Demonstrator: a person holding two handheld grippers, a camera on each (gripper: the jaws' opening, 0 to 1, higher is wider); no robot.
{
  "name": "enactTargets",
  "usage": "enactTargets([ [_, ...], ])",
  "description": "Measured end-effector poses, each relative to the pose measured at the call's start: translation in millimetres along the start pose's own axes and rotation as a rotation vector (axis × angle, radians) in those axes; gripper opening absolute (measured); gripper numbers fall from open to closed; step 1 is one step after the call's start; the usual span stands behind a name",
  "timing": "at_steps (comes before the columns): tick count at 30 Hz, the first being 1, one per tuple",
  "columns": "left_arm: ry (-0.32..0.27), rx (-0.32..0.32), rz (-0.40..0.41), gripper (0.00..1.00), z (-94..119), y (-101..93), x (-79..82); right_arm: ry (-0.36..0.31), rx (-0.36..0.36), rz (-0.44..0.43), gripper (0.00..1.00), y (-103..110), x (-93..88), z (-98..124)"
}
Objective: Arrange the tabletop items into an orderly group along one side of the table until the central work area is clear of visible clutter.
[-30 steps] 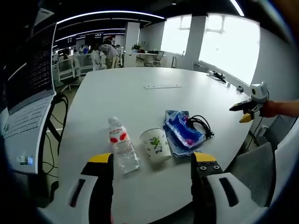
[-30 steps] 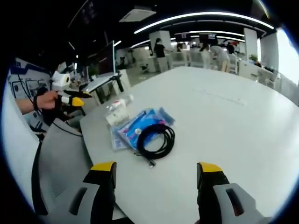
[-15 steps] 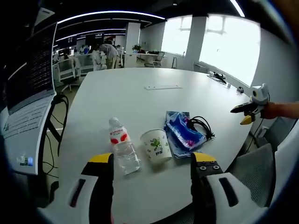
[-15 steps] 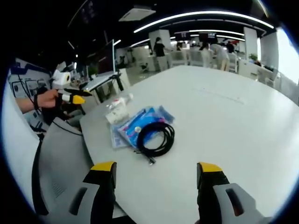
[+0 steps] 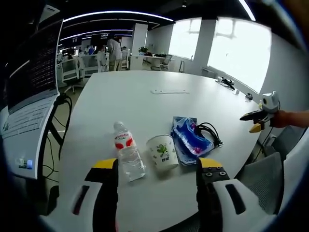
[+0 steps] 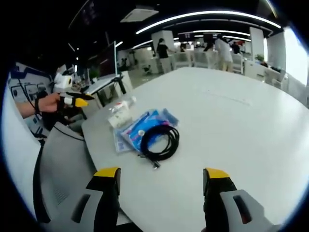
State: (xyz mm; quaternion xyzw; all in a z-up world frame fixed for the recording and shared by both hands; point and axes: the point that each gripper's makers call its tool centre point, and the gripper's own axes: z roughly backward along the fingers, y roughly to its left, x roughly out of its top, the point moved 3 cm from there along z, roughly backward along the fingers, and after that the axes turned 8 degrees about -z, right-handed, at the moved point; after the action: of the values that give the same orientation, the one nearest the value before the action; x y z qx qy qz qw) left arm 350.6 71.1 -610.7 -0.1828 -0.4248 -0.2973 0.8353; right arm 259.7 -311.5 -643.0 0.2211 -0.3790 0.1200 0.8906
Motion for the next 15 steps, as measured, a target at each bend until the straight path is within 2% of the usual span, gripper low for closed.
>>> enactTargets([
  [15, -0.011, -0.004, 0.063, 0.64, -12.4, 5.5, -0.8, 0.013, 0.013, -0.001, 0.7, 9.2, -5.6, -2.3],
])
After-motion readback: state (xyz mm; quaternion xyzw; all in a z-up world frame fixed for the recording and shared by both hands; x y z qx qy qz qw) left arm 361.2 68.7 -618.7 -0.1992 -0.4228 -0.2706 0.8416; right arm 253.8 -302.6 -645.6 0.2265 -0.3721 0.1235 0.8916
